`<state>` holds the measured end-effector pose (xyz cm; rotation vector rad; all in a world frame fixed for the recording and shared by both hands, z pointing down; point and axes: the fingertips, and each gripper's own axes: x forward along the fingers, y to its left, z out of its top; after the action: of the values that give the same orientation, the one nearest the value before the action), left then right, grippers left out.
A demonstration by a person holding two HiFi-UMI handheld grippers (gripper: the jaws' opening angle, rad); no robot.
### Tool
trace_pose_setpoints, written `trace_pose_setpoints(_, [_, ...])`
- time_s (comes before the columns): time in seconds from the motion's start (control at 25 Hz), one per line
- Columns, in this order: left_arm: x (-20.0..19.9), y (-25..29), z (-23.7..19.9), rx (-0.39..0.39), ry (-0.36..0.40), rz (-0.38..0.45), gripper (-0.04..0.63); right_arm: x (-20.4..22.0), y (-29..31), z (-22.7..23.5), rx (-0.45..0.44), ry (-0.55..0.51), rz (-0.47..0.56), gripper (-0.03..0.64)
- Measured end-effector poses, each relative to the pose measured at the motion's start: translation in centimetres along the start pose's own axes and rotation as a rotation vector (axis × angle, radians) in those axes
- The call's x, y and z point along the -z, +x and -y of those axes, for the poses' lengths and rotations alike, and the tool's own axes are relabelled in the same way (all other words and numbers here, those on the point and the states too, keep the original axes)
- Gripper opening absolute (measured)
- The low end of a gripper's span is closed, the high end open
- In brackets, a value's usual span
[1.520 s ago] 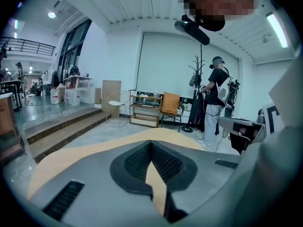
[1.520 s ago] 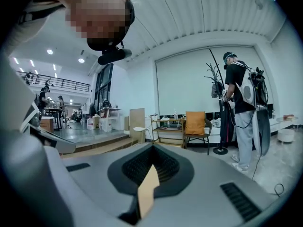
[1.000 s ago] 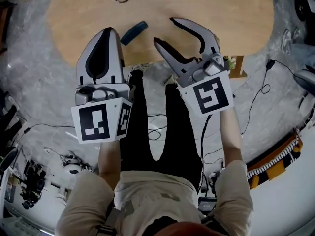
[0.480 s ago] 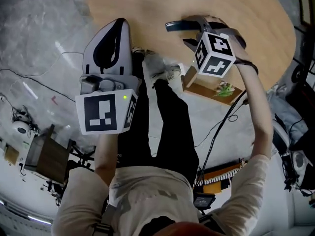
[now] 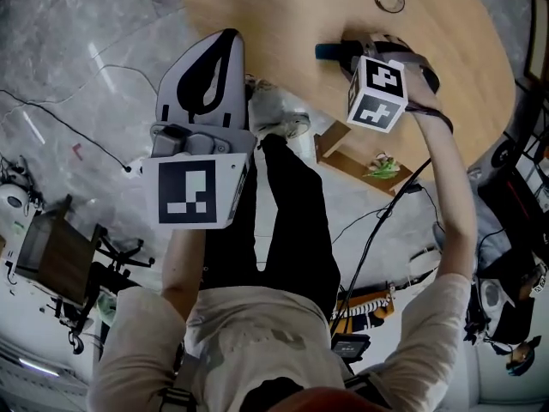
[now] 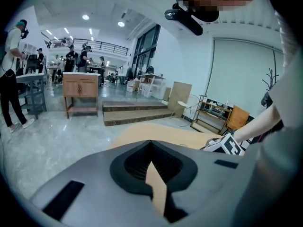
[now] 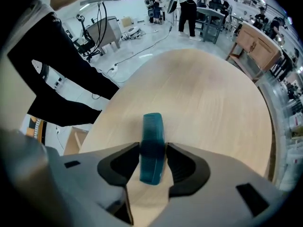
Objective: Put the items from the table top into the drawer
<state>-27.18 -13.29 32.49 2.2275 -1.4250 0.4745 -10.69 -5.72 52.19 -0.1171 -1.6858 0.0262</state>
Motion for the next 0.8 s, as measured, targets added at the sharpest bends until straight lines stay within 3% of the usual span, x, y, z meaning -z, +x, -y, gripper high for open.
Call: trace_pose_setpoints(0.8, [-0.5, 1.2, 1.9, 0.066, 0.056, -0.022, 0.008, 0.1, -0.1, -0.1, 0.043, 0.010, -0.009, 0.150])
